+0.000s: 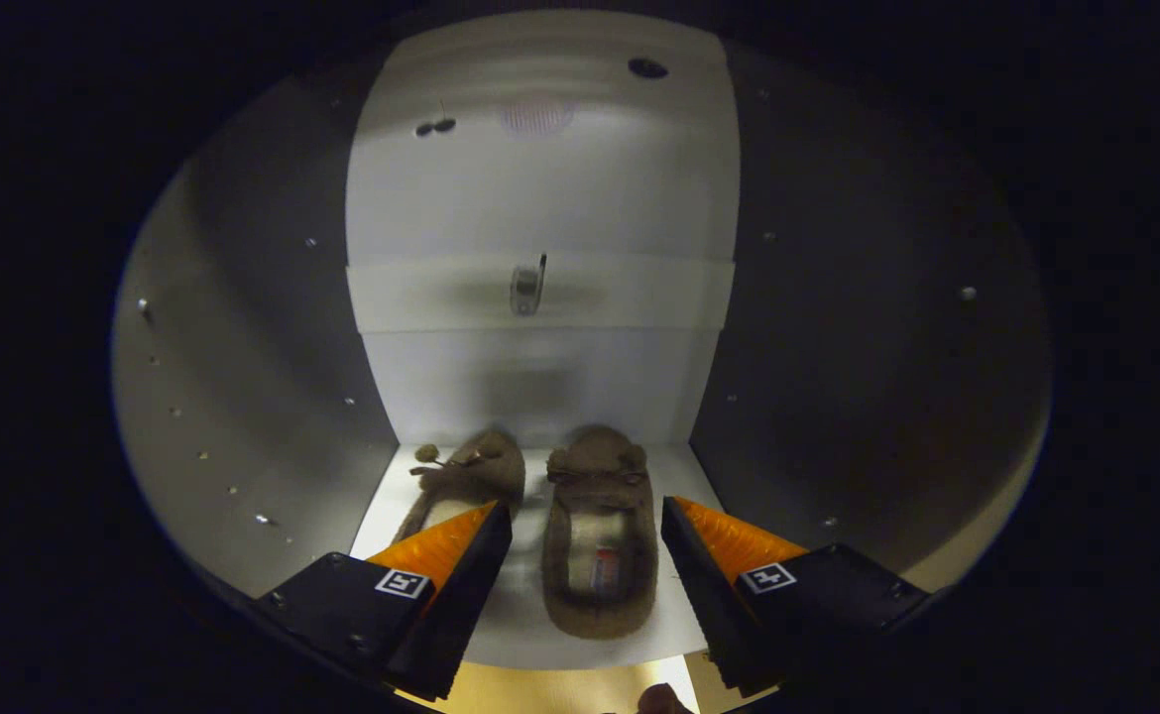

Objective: Open the shoe cabinet door, grab the shoes and put them into the shoe cabinet, then close the shoe cabinet door.

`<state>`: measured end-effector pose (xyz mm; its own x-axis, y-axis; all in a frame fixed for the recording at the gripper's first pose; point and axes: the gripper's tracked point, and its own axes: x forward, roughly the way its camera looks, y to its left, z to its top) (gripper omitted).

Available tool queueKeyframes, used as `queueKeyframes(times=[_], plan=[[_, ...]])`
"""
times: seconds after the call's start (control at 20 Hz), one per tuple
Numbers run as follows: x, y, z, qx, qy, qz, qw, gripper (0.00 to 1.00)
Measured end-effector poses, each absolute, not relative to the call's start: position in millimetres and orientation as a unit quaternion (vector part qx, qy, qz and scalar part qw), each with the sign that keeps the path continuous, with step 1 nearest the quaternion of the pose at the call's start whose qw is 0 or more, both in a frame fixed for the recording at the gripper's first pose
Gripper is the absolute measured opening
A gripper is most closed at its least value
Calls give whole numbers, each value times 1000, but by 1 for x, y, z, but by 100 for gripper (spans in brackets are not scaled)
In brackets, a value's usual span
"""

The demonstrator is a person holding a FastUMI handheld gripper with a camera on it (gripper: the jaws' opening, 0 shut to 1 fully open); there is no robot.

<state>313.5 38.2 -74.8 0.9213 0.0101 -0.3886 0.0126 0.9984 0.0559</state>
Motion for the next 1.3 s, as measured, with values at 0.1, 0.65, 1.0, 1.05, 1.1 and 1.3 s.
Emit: queueKeyframes(times=[0.1,0.65,1.0,1.05,1.1,1.3], plan=[[283,41,-47,32,160,4,987,97],[111,62,55,49,28,27,998,97],[28,40,65,46,-11,21,999,98],[16,35,67,41,-20,17,999,98],[3,29,70,38,-28,17,999,98],[-42,10,76,36,-39,26,998,98]])
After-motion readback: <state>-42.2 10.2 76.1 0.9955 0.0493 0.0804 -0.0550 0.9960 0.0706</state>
